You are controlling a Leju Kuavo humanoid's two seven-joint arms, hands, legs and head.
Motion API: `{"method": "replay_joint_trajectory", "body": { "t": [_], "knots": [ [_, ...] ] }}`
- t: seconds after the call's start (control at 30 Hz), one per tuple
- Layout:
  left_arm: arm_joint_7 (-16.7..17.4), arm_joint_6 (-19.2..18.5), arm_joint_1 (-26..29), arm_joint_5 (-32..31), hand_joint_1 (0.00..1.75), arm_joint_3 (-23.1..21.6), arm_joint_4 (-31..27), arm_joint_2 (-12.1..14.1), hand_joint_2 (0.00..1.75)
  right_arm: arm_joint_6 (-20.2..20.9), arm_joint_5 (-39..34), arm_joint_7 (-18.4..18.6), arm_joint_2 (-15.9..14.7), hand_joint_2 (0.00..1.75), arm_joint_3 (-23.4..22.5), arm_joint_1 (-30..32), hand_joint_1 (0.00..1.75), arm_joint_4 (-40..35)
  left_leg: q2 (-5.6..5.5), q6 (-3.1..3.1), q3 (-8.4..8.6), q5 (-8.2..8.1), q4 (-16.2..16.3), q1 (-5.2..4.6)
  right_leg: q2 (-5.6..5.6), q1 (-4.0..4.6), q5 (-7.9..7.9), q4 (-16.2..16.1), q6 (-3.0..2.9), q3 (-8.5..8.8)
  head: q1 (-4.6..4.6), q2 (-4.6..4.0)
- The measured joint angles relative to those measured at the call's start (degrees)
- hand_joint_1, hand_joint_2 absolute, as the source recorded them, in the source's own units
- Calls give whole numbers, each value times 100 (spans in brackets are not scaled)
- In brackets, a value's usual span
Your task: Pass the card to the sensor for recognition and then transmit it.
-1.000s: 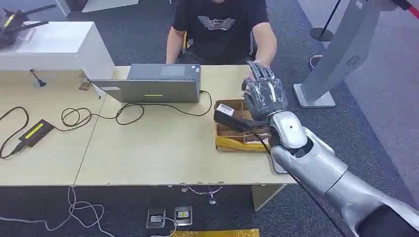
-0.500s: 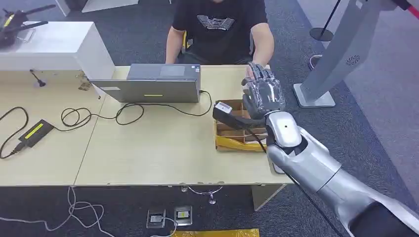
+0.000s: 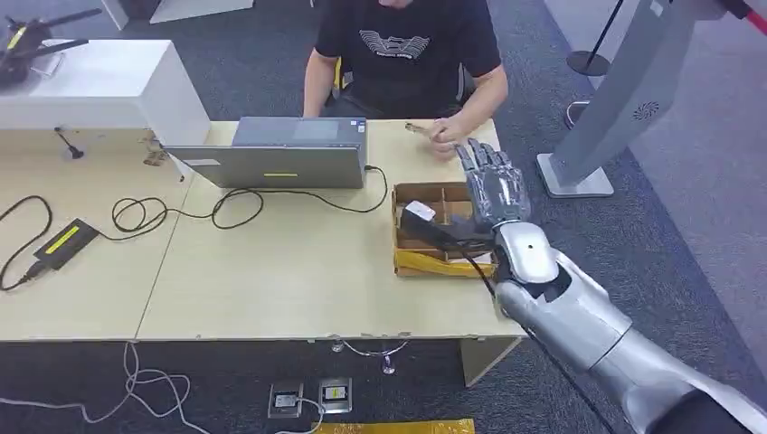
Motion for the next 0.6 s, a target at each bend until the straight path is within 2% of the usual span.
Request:
{"method": "replay_joint_trajectory", "body": {
  "t": [0.07, 0.2, 0.3, 0.4, 0.6],
  "knots": [
    [0, -2, 5, 4, 0, 0, 0, 0, 0, 225, -546, -15, -96, 175, -109, 86, 0, -192, 6, -1, 0, 0, 0, 0, 0, 0, 2, 0, -2, -1, 0, -2],
    [11, -9, 10, 28, 0, 0, 2, 0, 0, 441, -960, 2, -328, 175, -358, 258, 0, -661, 10, 0, 0, -1, 0, 0, 9, 0, 4, -1, -5, -1, 0, -2],
    [31, -11, 15, 83, 0, 0, 13, 0, 0, 743, -1331, 237, -540, 175, -470, 286, 0, -1016, 16, -2, 5, -2, 1, 0, 21, 0, 5, -2, -6, -2, 0, -2],
    [68, -2, 24, 116, 0, 0, 13, 0, 0, 968, -1542, 470, -837, 175, -516, 314, 0, -1459, 16, -3, 3, -3, 1, 0, 22, 0, 5, -2, -6, -1, 0, 0],
    [72, -2, 21, 120, 0, 0, 13, 2, 0, 1038, -1619, 520, -1145, 175, -579, 348, 0, -1984, 21, -5, 6, -4, 1, 0, 27, 0, 6, -2, -7, -2, -2, 0]
  ]
}}
